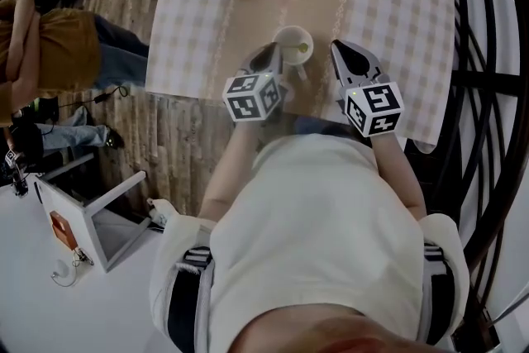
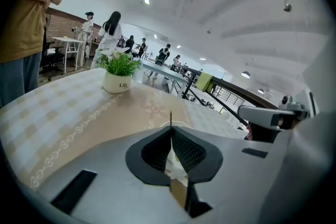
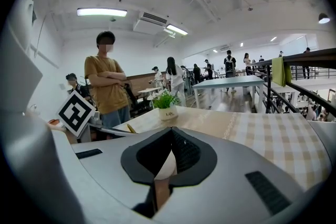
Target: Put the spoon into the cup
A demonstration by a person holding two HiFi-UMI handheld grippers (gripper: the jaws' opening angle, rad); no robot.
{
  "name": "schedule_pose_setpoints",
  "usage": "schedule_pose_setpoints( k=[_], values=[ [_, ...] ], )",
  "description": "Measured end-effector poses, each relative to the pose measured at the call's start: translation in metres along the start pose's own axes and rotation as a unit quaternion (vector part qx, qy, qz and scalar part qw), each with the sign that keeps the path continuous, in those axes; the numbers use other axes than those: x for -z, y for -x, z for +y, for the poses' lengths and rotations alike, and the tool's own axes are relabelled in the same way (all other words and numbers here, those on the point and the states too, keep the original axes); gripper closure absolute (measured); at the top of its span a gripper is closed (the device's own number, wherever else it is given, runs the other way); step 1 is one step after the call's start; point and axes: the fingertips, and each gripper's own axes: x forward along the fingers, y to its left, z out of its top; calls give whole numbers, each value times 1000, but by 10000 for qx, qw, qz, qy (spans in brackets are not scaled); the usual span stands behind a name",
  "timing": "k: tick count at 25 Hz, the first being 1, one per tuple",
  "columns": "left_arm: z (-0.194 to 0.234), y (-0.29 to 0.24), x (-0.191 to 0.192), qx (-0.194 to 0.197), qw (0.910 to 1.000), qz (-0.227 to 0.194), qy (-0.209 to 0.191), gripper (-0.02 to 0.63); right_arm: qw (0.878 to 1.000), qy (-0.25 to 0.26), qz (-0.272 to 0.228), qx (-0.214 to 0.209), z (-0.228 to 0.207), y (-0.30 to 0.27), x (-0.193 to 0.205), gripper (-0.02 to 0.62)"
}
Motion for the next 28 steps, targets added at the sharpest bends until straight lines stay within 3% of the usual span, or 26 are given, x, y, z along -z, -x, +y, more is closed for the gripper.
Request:
schedule_pose_setpoints(
  k=[14,18,28],
  values=[
    [15,1,5,-368,9992,-58,-113,592,9998,101,53,-153,6,-1,3,595],
    [17,3,8,-278,9996,-76,-79,535,9997,135,59,-173,13,1,6,595],
    [19,38,8,-314,9992,-254,-73,531,9999,133,0,-31,32,26,12,595]
  ],
)
